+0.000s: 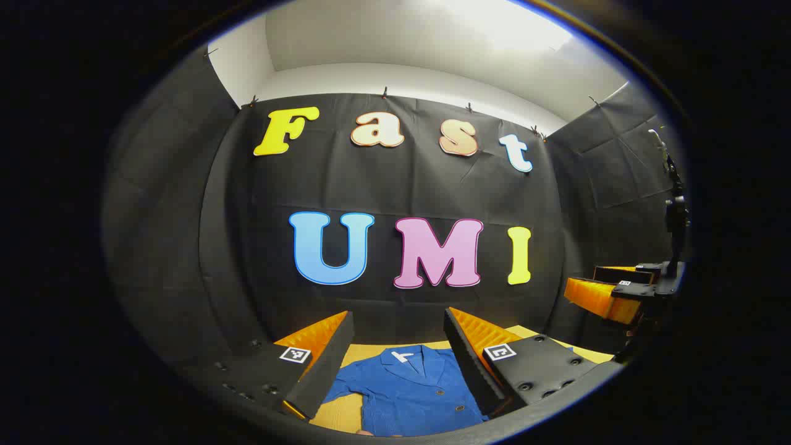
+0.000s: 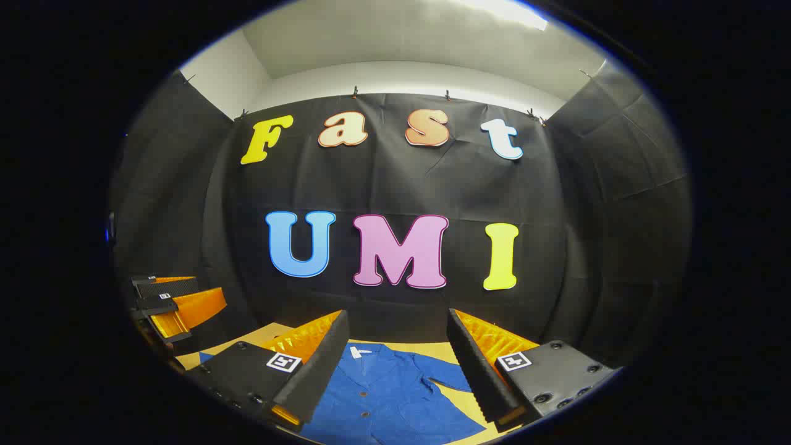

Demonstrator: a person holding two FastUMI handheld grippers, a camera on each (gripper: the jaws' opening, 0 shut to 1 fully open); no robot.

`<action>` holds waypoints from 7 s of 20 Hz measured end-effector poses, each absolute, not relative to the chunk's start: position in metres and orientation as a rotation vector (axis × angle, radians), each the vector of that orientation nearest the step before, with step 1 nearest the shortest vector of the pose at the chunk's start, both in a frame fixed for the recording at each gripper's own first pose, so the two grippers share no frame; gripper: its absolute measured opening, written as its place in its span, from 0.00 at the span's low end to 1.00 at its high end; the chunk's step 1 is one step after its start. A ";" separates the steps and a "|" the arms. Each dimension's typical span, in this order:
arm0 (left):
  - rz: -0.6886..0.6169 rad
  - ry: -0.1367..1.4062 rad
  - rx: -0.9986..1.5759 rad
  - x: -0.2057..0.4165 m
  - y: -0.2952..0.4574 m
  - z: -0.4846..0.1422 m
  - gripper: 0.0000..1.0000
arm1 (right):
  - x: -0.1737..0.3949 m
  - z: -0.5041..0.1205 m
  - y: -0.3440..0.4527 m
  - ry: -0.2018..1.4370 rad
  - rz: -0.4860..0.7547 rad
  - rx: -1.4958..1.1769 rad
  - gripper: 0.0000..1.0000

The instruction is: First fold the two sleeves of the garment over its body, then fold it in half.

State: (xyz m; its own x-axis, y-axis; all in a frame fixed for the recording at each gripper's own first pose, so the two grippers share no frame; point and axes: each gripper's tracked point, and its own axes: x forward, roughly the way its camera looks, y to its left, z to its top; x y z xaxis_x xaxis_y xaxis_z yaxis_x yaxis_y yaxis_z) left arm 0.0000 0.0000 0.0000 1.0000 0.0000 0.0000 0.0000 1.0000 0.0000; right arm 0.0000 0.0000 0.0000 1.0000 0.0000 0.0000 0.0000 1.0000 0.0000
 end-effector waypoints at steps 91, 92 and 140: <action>0.091 0.304 -0.045 0.124 -0.119 -0.108 0.84 | 0.075 -0.451 -0.406 1.122 -0.713 0.382 0.99; 0.087 0.303 -0.044 0.125 -0.121 -0.108 0.84 | 0.076 -0.452 -0.404 1.141 -0.704 0.369 0.99; 0.377 0.362 -0.106 0.045 0.022 -0.126 0.84 | 0.291 -0.300 0.144 0.909 0.376 0.341 0.00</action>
State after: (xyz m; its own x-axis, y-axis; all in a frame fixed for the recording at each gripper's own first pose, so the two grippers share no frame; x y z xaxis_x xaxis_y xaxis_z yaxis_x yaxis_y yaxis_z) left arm 0.0449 0.0219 -0.1264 0.8663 0.3411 -0.3649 -0.3785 0.9250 -0.0338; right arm 0.2915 0.1440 -0.3001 0.5583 0.4529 -0.6951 -0.1699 0.8825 0.4385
